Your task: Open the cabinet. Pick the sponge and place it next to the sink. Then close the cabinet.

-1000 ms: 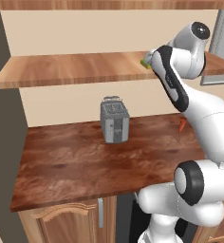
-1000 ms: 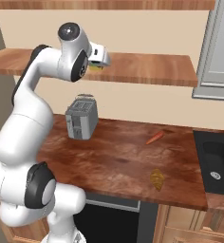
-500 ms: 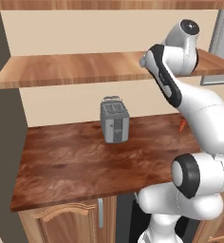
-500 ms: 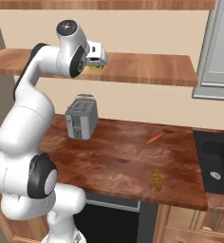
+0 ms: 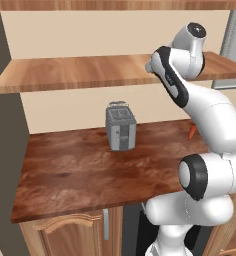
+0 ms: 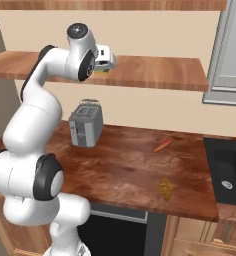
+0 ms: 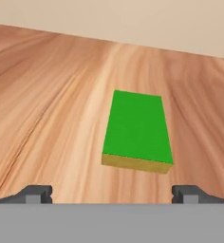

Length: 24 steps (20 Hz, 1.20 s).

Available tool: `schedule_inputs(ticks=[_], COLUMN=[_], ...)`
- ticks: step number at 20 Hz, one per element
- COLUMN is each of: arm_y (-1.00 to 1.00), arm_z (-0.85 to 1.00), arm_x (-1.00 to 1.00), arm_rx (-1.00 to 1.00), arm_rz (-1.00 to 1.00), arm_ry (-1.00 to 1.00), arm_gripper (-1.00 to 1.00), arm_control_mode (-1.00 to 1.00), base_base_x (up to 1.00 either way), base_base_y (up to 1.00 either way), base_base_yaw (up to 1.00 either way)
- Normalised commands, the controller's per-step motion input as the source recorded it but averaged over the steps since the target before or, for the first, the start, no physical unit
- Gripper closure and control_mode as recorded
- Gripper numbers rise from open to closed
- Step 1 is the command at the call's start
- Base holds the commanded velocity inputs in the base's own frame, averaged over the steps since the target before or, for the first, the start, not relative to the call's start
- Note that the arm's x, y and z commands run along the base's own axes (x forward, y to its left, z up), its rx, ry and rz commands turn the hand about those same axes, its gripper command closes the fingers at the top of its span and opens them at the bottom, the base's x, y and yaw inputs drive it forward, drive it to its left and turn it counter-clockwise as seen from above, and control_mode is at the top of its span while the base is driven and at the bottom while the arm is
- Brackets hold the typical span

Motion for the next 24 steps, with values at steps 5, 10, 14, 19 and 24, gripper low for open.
schedule_inputs(ticks=[5,10,14,19,24], arm_y=[0.00,-0.05,-0.09,-0.06,-0.12], arm_z=[-0.03,-0.04,-0.06,-0.16,-0.01], arm_x=[0.25,0.29,0.36,0.30,0.35], arm_rx=[0.00,0.00,0.00,0.00,0.00], arm_rz=[0.00,0.00,-0.02,-0.01,-0.04], arm_ry=[0.00,0.00,0.00,0.00,0.00], arm_gripper=[-1.00,-1.00,-1.00,-1.00,-1.00], arm_control_mode=[-1.00,-1.00,-1.00,-1.00,-1.00], base_base_x=[0.00,0.00,0.00,0.00,0.00], base_base_y=[0.00,0.00,0.00,0.00,0.00], base_base_yaw=[0.00,0.00,0.00,0.00,0.00])
